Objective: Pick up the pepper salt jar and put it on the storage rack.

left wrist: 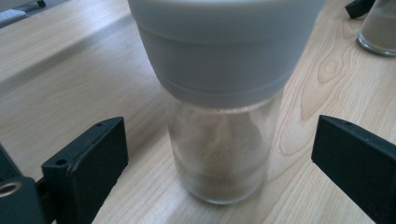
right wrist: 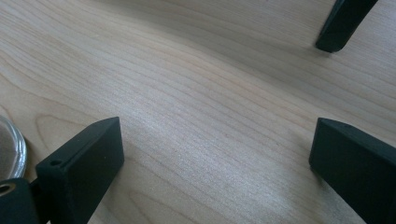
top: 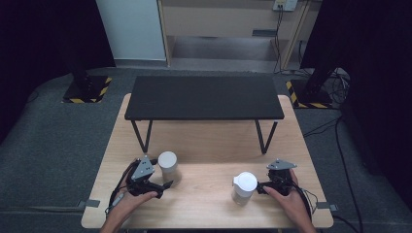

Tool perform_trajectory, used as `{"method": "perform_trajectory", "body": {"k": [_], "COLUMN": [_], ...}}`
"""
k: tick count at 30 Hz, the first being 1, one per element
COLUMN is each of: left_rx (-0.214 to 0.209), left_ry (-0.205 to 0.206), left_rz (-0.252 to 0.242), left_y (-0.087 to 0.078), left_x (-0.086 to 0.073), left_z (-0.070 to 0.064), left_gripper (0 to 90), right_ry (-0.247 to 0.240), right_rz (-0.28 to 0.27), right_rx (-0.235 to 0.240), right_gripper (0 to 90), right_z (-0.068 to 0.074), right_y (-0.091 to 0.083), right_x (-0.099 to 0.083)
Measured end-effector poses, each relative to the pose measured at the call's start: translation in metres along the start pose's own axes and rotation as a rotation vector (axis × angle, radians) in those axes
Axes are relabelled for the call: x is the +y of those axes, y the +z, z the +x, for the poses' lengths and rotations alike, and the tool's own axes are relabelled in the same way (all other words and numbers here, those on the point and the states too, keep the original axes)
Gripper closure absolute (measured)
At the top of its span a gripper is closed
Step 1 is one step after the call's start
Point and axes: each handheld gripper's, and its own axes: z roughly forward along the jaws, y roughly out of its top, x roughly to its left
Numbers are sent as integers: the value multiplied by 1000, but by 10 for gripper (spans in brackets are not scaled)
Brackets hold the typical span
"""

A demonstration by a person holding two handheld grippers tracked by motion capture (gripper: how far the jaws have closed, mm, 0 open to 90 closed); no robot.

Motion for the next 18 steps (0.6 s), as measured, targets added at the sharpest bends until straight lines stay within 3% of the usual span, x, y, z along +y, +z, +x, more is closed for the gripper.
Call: {"method": "perform_trajectory", "body": {"k": [18], "left_rx": [-17], "left_ry": [6], "left_rz": [-26], "left_y": [6], "left_x": [10], "left_z": [5], "left_gripper": [25], "right_ry": [4], "right_rz": [0], "right_rx": [0], "right_gripper": [39], "right_z": [1], "right_y": [0], "right_x": [0]}}
